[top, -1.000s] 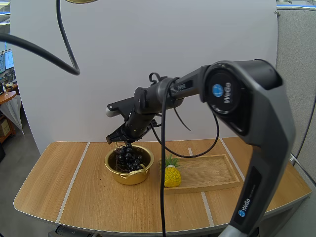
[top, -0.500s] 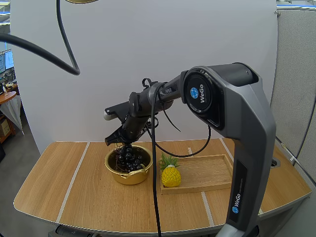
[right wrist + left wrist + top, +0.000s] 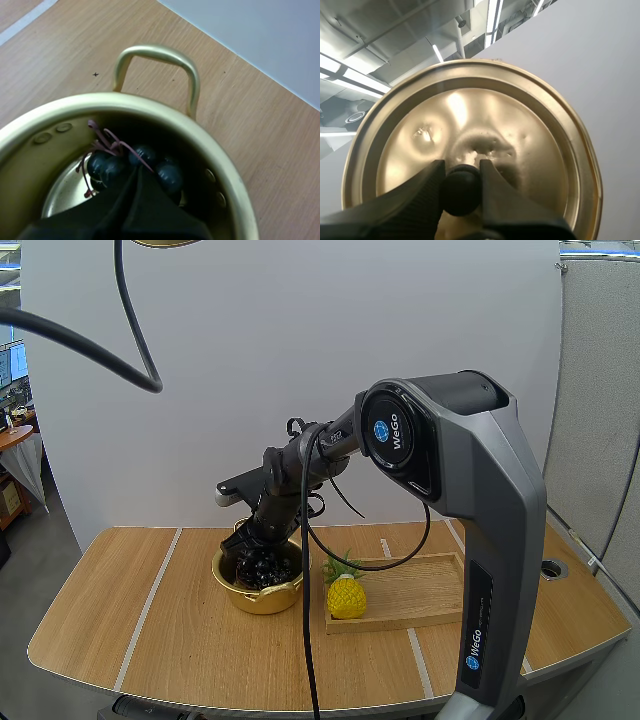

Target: Open the pot, put the grape inside, and close it

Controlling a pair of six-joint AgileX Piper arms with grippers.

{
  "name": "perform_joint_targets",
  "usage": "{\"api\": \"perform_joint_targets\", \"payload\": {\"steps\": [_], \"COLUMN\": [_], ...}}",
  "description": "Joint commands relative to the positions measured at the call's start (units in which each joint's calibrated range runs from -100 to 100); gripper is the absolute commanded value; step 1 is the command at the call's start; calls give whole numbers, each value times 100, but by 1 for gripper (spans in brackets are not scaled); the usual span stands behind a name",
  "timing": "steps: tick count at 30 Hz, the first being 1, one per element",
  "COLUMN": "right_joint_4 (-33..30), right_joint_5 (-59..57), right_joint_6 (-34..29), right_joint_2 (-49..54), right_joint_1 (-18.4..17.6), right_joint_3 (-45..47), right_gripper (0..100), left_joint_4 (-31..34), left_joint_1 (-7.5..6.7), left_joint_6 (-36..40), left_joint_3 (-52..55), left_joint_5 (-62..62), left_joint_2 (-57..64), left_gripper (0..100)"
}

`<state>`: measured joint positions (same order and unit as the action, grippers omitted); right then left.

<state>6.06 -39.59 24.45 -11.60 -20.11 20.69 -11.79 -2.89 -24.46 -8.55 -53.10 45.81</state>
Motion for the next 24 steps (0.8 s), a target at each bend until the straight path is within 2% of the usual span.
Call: {"api": "perform_joint_targets", "payload": {"steps": [1,6,16,24], "right_joint_4": [-125,-125,-60,34], "right_joint_5": [-448,-467,-1524,-1535], "right_joint_6": [24,24,24,24], "right_joint_2": [-5,-5,40,617], "right_joint_1": [5,5,5,5], "right_joint_3": [346,516,574,662], "right_gripper": [0,0,0,0], "left_joint_4": [-2,-2,-2,-2], "left_joint_1": [-12,-12,-12,-12], "left_joint_6": [45,45,45,45], "left_joint_3": [-33,-33,-33,-33], "left_joint_5": [198,198,198,198], "left_joint_2": [21,21,21,21], "left_gripper": [0,0,0,0]}}
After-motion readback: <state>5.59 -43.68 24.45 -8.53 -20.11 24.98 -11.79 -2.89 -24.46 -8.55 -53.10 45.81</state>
